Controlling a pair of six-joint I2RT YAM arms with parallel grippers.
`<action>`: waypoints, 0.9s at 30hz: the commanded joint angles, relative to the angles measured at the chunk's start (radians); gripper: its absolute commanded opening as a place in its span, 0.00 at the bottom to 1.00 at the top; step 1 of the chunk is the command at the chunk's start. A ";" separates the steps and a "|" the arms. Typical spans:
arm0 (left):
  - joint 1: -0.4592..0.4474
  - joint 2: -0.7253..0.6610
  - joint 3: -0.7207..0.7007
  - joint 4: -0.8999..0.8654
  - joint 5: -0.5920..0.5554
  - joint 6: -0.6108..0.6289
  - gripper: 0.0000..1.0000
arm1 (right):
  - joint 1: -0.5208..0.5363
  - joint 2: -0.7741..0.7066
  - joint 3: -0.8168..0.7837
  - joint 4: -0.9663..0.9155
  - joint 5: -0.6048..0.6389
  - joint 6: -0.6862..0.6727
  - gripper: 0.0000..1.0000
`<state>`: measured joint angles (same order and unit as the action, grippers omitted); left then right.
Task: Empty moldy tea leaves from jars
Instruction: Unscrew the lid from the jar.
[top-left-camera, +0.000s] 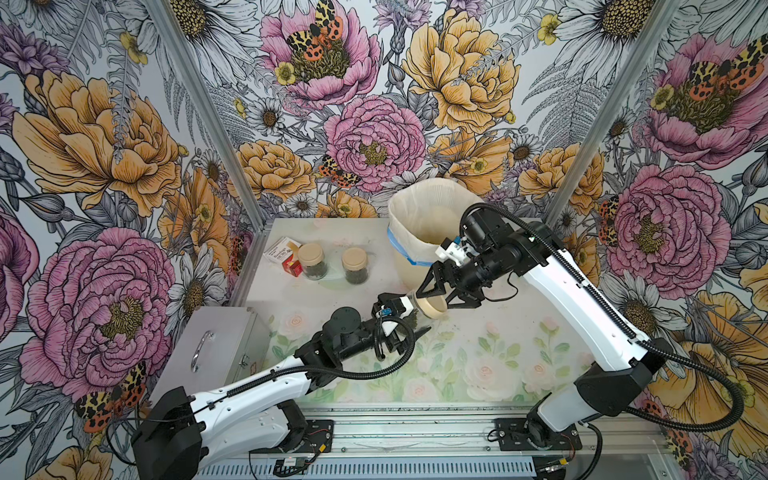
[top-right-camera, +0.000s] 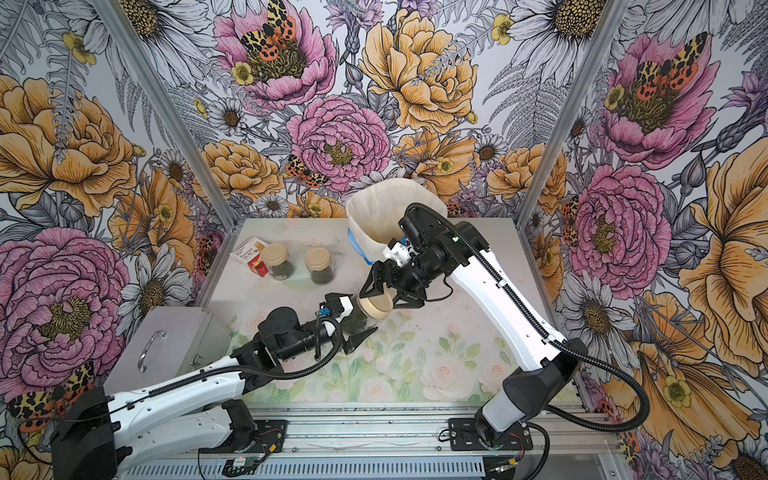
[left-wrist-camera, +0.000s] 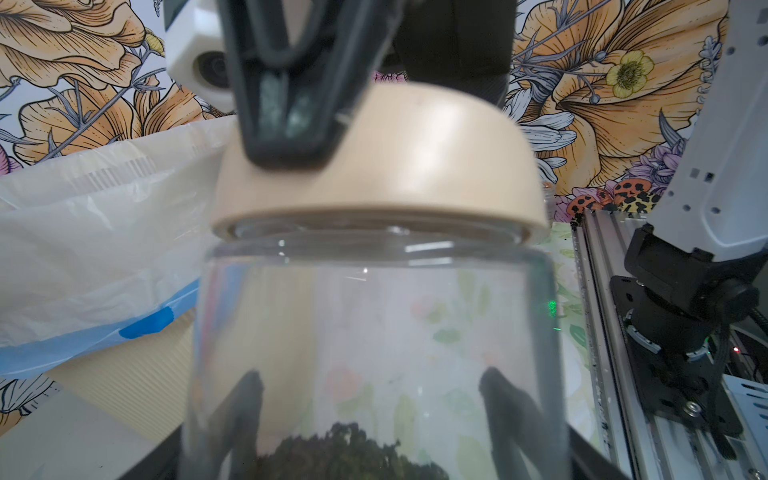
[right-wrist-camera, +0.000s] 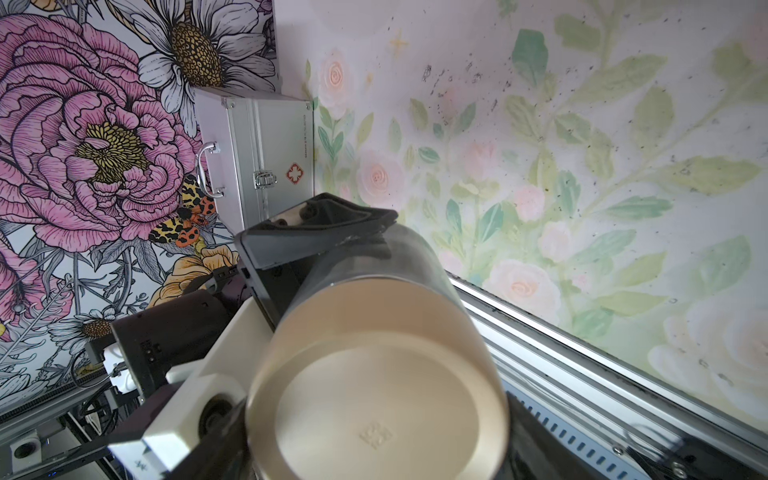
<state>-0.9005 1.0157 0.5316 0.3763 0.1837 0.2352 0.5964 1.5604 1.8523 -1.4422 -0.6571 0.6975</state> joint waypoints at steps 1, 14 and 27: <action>-0.008 -0.017 0.038 0.085 -0.003 -0.015 0.48 | 0.007 0.002 -0.004 -0.032 0.027 -0.039 0.77; -0.003 -0.038 0.031 0.110 0.036 -0.045 0.47 | 0.007 0.028 0.071 -0.116 0.060 -0.253 0.77; 0.022 -0.040 0.036 0.124 0.065 -0.058 0.45 | -0.013 0.051 0.122 -0.113 0.040 -0.336 0.80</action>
<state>-0.8925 1.0073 0.5316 0.3717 0.2192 0.2047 0.5961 1.5967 1.9438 -1.5372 -0.6292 0.4034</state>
